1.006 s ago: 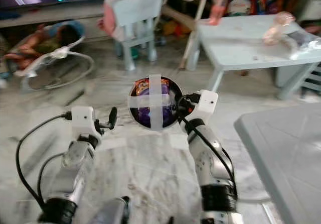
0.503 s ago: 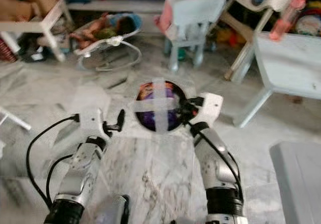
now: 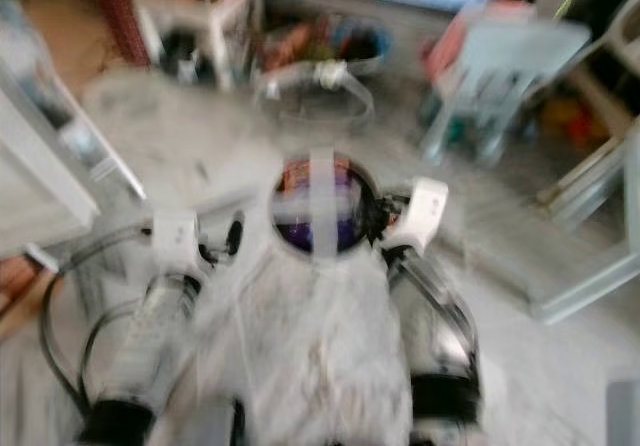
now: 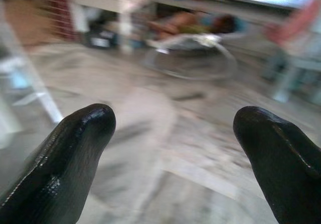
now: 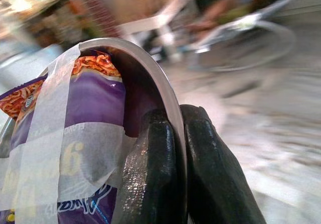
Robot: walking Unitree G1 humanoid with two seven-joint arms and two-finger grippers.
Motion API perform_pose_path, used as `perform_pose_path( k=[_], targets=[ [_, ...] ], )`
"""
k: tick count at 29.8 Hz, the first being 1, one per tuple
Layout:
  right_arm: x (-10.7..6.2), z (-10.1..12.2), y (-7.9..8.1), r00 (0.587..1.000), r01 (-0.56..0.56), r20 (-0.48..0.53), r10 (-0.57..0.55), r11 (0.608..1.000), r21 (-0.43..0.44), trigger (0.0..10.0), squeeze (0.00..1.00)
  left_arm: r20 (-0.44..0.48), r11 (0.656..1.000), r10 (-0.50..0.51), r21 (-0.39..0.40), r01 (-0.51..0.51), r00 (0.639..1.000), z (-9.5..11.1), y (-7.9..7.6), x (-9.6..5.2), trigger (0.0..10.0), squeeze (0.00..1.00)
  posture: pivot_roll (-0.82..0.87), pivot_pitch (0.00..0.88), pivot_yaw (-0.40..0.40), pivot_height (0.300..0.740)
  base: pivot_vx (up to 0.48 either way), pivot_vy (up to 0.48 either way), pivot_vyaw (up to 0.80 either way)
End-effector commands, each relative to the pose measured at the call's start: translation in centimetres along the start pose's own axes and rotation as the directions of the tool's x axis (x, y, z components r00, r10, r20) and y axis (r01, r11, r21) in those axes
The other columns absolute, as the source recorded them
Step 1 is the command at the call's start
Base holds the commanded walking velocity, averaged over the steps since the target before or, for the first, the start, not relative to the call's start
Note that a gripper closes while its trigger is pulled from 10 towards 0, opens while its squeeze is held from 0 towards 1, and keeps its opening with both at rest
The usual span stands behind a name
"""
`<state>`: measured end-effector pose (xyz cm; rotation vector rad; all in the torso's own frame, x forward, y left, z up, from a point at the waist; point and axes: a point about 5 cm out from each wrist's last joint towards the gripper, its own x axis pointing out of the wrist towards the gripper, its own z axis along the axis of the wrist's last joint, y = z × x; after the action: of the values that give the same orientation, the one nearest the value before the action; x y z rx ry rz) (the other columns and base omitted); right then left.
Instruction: Restocking fridge
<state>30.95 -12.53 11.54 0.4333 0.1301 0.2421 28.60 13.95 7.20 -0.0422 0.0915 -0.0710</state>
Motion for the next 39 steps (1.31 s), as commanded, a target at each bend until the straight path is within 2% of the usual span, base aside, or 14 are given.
perform_pose_path(
  k=[1,8,15,19,22,39],
  targets=[
    [-0.1,0.8,-0.5,1.0,0.009,0.028,-0.009,1.0,-0.012,10.0,0.0,0.0,1.0,-0.031,-0.005,0.031,1.0,0.0,-0.9,-0.1,10.0,0.0,0.07,0.097,-0.051,0.74,0.0,0.0,0.8],
    [-0.2,0.9,-0.7,0.999,0.017,0.031,-0.016,1.0,-0.016,10.0,0.0,-0.009,1.0,-0.01,-0.001,0.01,1.0,-0.2,-0.1,-0.3,10.0,0.0,0.07,0.097,-0.051,0.74,0.0,0.0,0.8],
    [-0.2,0.9,-0.3,1.0,-0.005,0.03,0.006,1.0,-0.023,10.0,0.0,-0.013,1.0,0.0,0.002,0.0,1.0,-0.1,-0.3,-0.2,10.0,0.0,0.07,0.107,-0.051,0.74,0.0,0.0,0.8],
    [-0.2,0.9,-0.3,1.0,-0.008,0.027,0.008,1.0,-0.014,10.0,0.0,-0.018,1.0,-0.005,0.007,0.005,1.0,-0.2,-0.4,-0.2,10.0,0.0,0.07,0.107,-0.051,0.74,0.0,0.373,0.8],
    [-0.2,0.8,0.0,0.999,-0.033,0.02,0.033,0.999,-0.039,10.0,0.0,-0.021,1.0,-0.012,0.013,0.012,1.0,-0.2,-0.4,-0.2,10.0,0.0,0.07,0.114,-0.051,0.74,0.0,0.476,0.8],
    [-0.2,0.9,-0.1,1.0,-0.025,0.01,0.025,0.999,-0.043,10.0,0.0,0.016,1.0,-0.014,0.027,0.014,1.0,0.3,-0.6,-0.1,10.0,0.0,0.08,0.128,-0.047,0.74,0.0,0.477,0.08]
  ],
)
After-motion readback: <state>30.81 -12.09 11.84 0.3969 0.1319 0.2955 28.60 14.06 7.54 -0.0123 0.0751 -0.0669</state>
